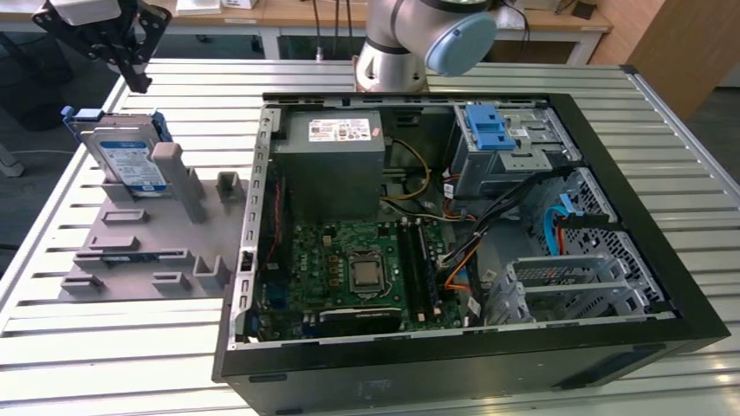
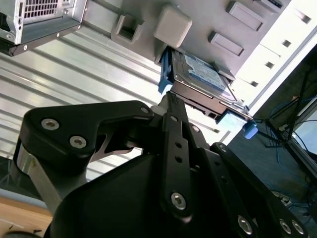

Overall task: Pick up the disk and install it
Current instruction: 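Reach for the disk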

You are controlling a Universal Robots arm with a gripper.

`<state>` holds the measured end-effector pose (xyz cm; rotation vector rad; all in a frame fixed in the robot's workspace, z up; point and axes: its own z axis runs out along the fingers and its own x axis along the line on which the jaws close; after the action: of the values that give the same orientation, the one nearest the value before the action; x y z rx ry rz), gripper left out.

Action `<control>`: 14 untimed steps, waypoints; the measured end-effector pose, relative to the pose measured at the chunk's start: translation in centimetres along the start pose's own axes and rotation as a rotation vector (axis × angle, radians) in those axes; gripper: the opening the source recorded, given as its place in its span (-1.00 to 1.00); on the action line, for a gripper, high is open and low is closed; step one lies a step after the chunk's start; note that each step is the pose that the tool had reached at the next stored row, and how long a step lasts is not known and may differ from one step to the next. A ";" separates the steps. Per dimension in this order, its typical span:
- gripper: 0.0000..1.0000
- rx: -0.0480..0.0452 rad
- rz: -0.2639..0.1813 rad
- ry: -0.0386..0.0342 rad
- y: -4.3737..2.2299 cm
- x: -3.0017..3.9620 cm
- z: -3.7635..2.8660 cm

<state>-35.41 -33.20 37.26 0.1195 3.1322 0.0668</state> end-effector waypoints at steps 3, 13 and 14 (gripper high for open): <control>-0.79 0.0000 0.000 0.0003 0.07 0.26 0.03; -0.79 0.0000 0.000 0.0007 0.17 1.27 0.14; -0.79 0.0001 0.000 0.0008 0.17 1.44 0.14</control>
<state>-36.83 -32.91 37.12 0.1194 3.1331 0.0668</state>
